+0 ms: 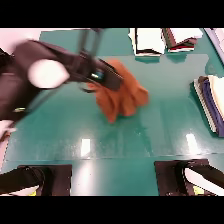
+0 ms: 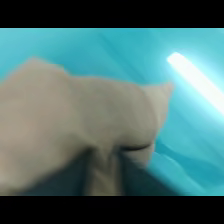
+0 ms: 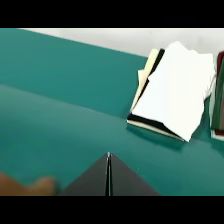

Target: Fold the shirts.

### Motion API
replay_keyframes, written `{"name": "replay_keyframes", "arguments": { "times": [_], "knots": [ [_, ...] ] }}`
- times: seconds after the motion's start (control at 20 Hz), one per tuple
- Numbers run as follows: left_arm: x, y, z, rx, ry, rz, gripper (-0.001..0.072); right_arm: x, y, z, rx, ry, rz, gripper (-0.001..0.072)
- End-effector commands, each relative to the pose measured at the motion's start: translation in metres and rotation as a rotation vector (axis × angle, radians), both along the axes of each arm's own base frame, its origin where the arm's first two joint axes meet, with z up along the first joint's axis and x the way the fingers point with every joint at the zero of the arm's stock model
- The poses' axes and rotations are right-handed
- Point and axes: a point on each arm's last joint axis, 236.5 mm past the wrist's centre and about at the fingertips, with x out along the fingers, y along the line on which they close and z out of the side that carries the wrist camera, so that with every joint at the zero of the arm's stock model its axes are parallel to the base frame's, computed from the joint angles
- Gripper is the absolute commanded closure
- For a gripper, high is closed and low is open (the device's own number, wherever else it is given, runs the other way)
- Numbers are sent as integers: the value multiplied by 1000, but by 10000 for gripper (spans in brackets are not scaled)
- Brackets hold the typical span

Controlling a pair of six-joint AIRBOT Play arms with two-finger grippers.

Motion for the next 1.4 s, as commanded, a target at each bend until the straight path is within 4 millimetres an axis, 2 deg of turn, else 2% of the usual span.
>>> {"name": "replay_keyframes", "arguments": {
  "times": [0.0, 0.1, 0.2, 0.35, 0.45, 0.55, 0.6, 0.65, 0.7, 0.9, 1.05, 1.15, 1.25, 1.35],
  "knots": [
    [-4, -51, -46, -54, 113, -83, 159, 2, -14, -35, -3, 107, -29, 693],
    [23, -28, -45, -54, 114, -18, 159, -3, -23, -71, -9, 224, -39, 692],
    [53, 12, -52, -30, 154, 69, 159, -11, -33, -115, -5, 366, -50, 693],
    [79, 71, -80, 39, 248, 178, 159, -21, -34, -177, 65, 533, -35, 693],
    [88, 96, -103, 56, 299, 236, 159, -27, -31, -214, 105, 621, -28, 692],
    [88, 105, -128, 38, 362, 268, 159, -37, -30, -252, 116, 704, -30, 685],
    [86, 107, -139, 28, 389, 280, 159, -44, -29, -271, 123, 750, -31, 591],
    [84, 108, -149, 27, 410, 288, 159, -51, -28, -289, 132, 795, -35, 446],
    [81, 110, -157, 33, 421, 292, 159, -61, -28, -306, 140, 845, -39, 397],
    [79, 110, -170, 49, 443, 289, 159, -102, -30, -366, 173, 1017, -45, 397],
    [91, 102, -170, -2, 423, 305, 159, -119, -10, -383, 243, 1072, 10, 397],
    [96, 89, -179, -51, 448, 301, 159, -114, 5, -378, 309, 1051, 36, 396],
    [99, 77, -195, -97, 504, 313, 159, -104, 8, -368, 333, 1015, 41, 397],
    [96, 65, -220, -114, 574, 298, 159, -94, 6, -355, 324, 976, 45, 397]
  ]
}}
